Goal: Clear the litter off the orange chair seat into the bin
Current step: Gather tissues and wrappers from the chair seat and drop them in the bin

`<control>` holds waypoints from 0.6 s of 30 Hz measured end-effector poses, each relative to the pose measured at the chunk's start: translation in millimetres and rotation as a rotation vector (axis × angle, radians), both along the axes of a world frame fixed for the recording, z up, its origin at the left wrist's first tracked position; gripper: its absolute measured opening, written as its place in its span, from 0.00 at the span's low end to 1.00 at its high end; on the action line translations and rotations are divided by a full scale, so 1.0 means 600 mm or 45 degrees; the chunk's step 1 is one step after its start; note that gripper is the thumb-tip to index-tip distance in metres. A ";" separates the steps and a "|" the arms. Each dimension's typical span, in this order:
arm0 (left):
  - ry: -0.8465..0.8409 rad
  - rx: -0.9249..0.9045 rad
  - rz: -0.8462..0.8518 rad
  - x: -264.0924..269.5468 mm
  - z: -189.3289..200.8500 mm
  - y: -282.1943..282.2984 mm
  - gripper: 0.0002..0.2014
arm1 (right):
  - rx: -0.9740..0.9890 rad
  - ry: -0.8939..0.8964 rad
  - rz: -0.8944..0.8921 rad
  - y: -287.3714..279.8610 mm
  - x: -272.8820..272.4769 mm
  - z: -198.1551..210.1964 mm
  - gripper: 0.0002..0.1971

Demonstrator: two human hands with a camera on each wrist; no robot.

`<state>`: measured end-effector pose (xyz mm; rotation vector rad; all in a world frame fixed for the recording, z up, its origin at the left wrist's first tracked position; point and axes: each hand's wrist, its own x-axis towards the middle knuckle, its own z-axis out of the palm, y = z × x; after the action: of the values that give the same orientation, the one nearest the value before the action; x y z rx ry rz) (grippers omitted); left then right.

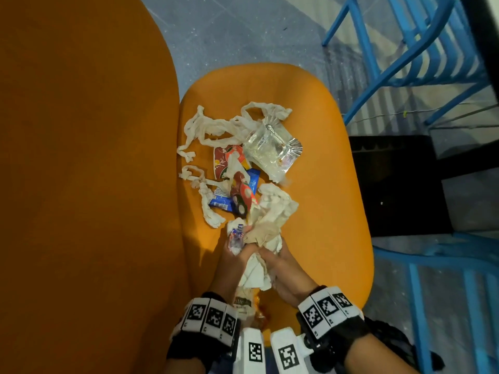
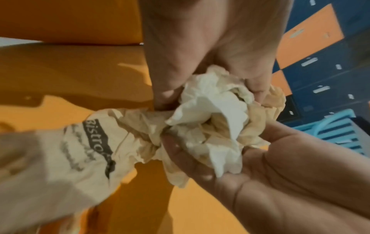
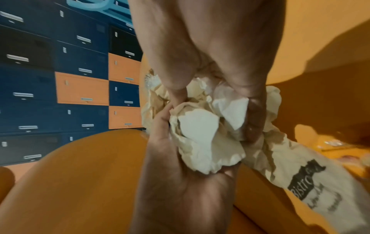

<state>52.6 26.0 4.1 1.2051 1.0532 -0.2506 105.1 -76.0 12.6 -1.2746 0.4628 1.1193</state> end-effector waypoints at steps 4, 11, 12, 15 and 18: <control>-0.047 0.087 0.087 -0.043 -0.255 -0.012 0.29 | 0.103 -0.048 0.080 0.019 0.020 0.098 0.28; 0.031 -0.017 -0.007 -0.011 0.068 0.001 0.10 | 0.009 -0.110 0.227 -0.002 0.004 0.063 0.24; -0.035 -0.007 -0.022 -0.021 0.081 -0.001 0.14 | -0.011 -0.104 0.277 -0.009 -0.004 0.055 0.19; 0.036 -0.005 -0.009 -0.052 0.031 -0.018 0.31 | -0.166 -0.107 0.416 -0.018 -0.040 0.041 0.06; -0.035 -0.017 0.015 -0.069 0.000 -0.028 0.27 | -0.339 -0.051 0.494 -0.029 -0.074 0.012 0.30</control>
<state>11.2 9.3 4.1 1.1872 1.0332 -0.2309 60.5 -93.3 19.5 -1.6660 0.3494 1.3845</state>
